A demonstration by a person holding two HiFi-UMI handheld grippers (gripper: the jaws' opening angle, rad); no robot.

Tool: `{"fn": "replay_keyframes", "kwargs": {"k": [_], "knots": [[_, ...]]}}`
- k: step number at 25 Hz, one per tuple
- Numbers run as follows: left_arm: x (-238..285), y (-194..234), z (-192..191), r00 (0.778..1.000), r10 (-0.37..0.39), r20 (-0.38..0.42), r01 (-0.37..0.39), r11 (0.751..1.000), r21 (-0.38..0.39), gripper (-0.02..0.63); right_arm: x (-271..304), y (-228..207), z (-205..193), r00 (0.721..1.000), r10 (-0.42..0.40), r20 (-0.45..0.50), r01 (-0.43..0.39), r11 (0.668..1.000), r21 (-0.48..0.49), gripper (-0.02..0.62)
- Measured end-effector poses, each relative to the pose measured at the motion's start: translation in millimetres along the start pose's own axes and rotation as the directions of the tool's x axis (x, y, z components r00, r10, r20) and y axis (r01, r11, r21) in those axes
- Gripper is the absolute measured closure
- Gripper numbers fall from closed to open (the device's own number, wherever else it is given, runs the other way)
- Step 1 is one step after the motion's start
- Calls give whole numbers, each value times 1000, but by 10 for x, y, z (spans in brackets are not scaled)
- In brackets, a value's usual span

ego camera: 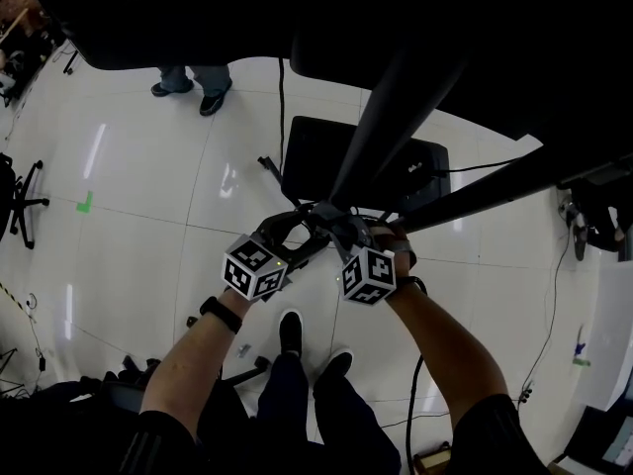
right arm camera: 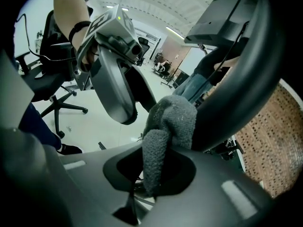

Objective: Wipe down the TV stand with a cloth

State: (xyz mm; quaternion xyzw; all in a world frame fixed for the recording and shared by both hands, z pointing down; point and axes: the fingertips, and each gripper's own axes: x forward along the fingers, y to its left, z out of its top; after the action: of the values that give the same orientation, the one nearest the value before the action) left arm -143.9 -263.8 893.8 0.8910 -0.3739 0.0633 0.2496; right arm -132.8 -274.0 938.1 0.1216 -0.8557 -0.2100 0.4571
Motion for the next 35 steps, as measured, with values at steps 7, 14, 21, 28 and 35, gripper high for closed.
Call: {"fn": "replay_keyframes", "kwargs": {"k": [7,14,21,28,35], "knots": [[135,60,-206,1000,-3,-17,3,1000,-4,281,360,246,-263,998,28,-54,-31,998,-54,551],[166,69,-338,999,8,-37,-8,1000,-10,279,468,342,-359,996,52,-74,-53,999,-11,549],[21,-212,-111,1000,0,-10,0,1000,2,279,-161,179,-45,999,4,49,-11,990,143,549],[-214,-978,457,999,-24,39,20,995,97,279,-1314,-52,264,982,-81,172,55,988,147,548],[-376,-1900,1230,992,-55,117,33,982,186,279,-2432,-458,483,954,-165,250,117,973,197,548]]}}
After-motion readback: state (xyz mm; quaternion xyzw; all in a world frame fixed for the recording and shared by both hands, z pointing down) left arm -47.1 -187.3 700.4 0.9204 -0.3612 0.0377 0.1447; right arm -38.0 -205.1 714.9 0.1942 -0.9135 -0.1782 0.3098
